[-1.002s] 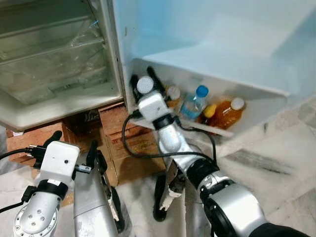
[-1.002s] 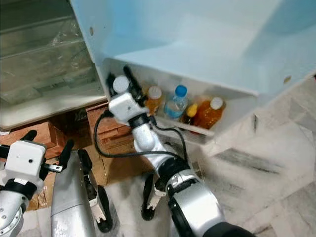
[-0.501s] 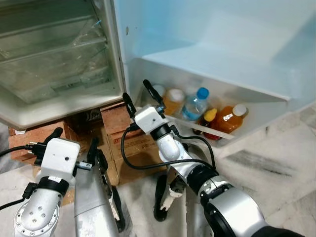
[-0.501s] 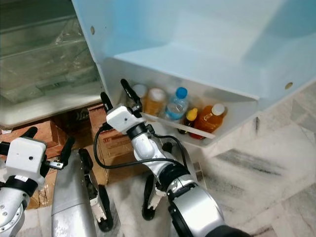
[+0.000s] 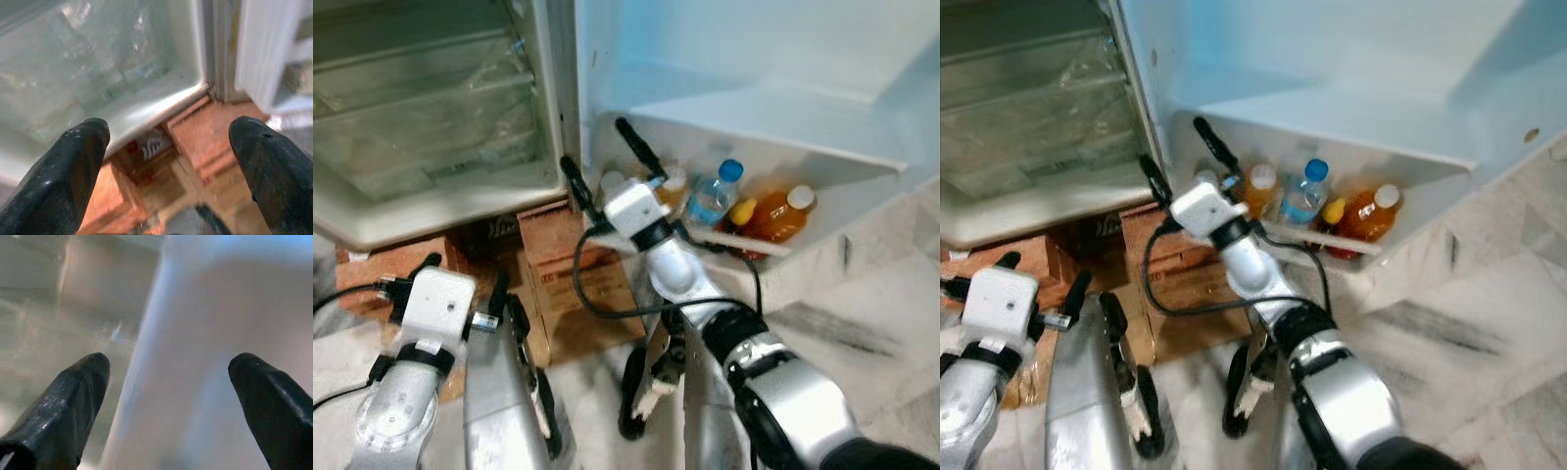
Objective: Restocking fridge
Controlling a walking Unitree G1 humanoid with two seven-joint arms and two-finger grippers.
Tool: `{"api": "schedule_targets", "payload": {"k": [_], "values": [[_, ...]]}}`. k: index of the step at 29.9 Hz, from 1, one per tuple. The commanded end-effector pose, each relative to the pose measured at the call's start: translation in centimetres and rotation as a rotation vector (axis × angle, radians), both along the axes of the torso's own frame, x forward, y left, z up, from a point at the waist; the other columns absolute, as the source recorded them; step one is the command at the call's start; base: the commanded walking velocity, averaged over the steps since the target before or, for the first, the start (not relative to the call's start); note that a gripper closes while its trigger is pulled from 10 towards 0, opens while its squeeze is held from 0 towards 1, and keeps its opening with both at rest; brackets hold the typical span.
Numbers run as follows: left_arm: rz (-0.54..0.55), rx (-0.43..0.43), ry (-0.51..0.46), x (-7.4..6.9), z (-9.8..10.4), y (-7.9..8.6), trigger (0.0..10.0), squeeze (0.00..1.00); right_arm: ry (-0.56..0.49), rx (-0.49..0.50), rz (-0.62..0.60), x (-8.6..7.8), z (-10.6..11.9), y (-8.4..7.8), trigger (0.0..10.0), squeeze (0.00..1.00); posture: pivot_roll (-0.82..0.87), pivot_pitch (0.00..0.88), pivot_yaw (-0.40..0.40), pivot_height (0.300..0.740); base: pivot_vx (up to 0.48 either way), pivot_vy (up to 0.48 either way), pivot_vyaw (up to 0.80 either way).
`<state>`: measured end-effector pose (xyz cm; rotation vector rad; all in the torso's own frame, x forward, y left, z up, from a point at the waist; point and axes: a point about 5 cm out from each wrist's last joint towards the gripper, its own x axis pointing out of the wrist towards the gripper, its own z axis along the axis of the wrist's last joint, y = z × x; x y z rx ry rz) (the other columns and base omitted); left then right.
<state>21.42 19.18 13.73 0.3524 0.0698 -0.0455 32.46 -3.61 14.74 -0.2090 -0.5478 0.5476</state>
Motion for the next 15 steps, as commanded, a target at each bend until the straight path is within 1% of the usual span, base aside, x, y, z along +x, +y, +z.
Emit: {"api": "schedule_targets", "payload": {"k": [1,2,3,4,5,6,9,10,11,12,14,15], "values": [[0.017,0.003,0.013,0.3,-0.8,0.0,10.0,0.0,0.165,0.042,0.016,-0.4,-2.1,-1.4,10.0,1.0,0.25,0.189,-0.105,0.487,0.0,0.0,0.0],[0.018,0.0,0.01,0.6,-0.8,0.0,10.0,0.0,0.185,0.049,0.019,-0.5,-2.3,-1.7,10.0,1.0,0.24,0.181,-0.105,0.487,0.0,0.0,0.0],[0.018,-0.01,0.001,1.0,-0.8,-0.1,10.0,0.0,0.215,0.061,0.018,-0.9,-2.8,-2.4,10.0,1.0,0.23,0.16,-0.104,0.487,0.0,0.0,0.0],[0.024,-0.022,-0.005,1.7,-1.0,-0.3,10.0,0.0,0.262,0.079,0.01,-1.5,-3.4,-3.5,10.0,1.0,0.21,0.137,-0.104,0.487,0.0,0.0,0.0],[0.024,-0.022,-0.005,1.7,-1.0,-0.3,10.0,0.0,0.262,0.079,0.01,-1.5,-3.4,-3.5,10.0,1.0,0.21,0.137,-0.104,0.487,0.0,0.0,0.0],[0.031,-0.027,-0.004,2.2,-1.2,-0.5,10.0,0.0,0.307,0.106,-0.001,-2.4,-3.9,-4.6,10.0,1.0,0.19,0.099,-0.103,0.487,0.0,0.0,0.0],[0.024,-0.025,-0.015,2.7,-1.4,-0.7,10.0,0.0,0.329,0.121,-0.008,-3.4,-4.0,-5.6,10.0,1.0,0.19,0.079,-0.103,0.487,0.0,0.0,0.0],[0.021,-0.026,-0.02,3.1,-1.5,-0.7,10.0,0.0,0.341,0.137,-0.017,-3.8,-4.1,-6.1,10.0,1.0,0.16,0.026,-0.097,0.487,0.0,0.0,0.0],[0.021,-0.026,-0.02,3.1,-1.5,-0.7,10.0,0.0,0.341,0.137,-0.017,-3.8,-4.1,-6.1,10.0,1.0,0.16,0.026,-0.097,0.487,0.0,0.0,0.0],[0.018,-0.024,-0.03,3.5,-1.7,-0.6,10.0,0.0,0.366,0.175,-0.048,-4.8,-4.1,-7.4,10.0,1.0,0.15,0.0,-0.093,0.487,0.0,0.0,0.0],[0.022,-0.042,-0.026,4.0,-2.1,-0.4,10.0,0.0,0.389,0.186,-0.086,-5.5,-4.5,-8.4,10.0,1.0,0.14,0.0,-0.087,0.487,0.0,0.0,0.0],[0.023,-0.061,-0.011,4.1,-2.6,-0.2,10.0,0.0,0.413,0.203,-0.146,-6.1,-5.0,-9.3,10.0,1.0,0.13,0.0,-0.079,0.487,0.0,0.0,0.0]]}}
